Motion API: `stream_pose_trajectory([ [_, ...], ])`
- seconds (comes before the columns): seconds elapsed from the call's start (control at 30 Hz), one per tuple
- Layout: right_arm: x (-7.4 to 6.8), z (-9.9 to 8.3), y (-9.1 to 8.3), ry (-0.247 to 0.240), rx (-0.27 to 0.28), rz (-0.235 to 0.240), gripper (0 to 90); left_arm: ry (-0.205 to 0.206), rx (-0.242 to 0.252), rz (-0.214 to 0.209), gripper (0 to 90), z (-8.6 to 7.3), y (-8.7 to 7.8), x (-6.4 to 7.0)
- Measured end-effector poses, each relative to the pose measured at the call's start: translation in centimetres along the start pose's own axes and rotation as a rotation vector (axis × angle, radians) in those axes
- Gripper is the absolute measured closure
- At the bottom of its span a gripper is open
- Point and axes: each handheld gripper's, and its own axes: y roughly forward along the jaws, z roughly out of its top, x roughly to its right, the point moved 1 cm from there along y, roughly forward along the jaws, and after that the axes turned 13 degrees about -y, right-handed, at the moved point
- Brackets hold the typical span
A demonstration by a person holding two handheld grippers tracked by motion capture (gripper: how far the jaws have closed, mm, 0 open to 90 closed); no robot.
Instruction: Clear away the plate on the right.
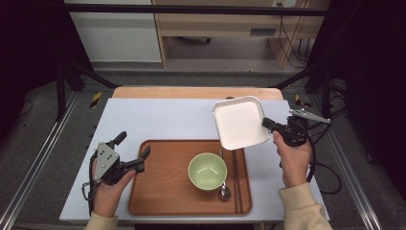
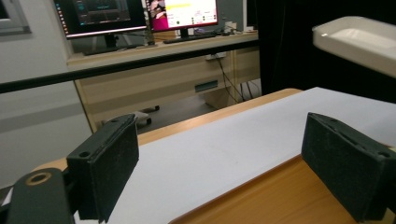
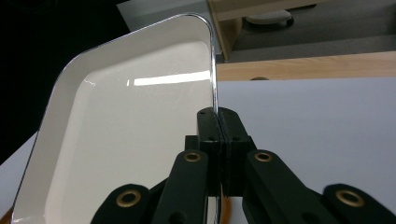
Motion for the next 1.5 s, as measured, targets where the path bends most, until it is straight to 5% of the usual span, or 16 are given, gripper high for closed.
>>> stream_pose_trajectory([
  [0.17,-2.4,0.2,2.1,0.002,0.001,0.034,89.2,0.020,0.014,-0.038,17.3,1.3,1.4,1.7],
  [0.33,-4.3,-0.1,3.7,-0.004,0.000,0.050,89.1,-0.022,0.008,-0.060,21.1,1.7,2.6,3.1],
  [0.63,-6.8,-0.4,5.2,-0.030,0.001,0.061,89.1,-0.024,-0.001,-0.075,29.0,1.8,4.1,4.9],
  [1.13,-8.3,-0.7,5.6,-0.045,0.020,0.049,89.1,-0.066,-0.091,-0.017,28.2,0.8,6.8,6.4],
  [1.5,-8.6,-0.7,5.6,-0.043,0.025,0.051,89.1,-0.107,-0.123,0.016,38.4,-0.1,8.5,6.4],
])
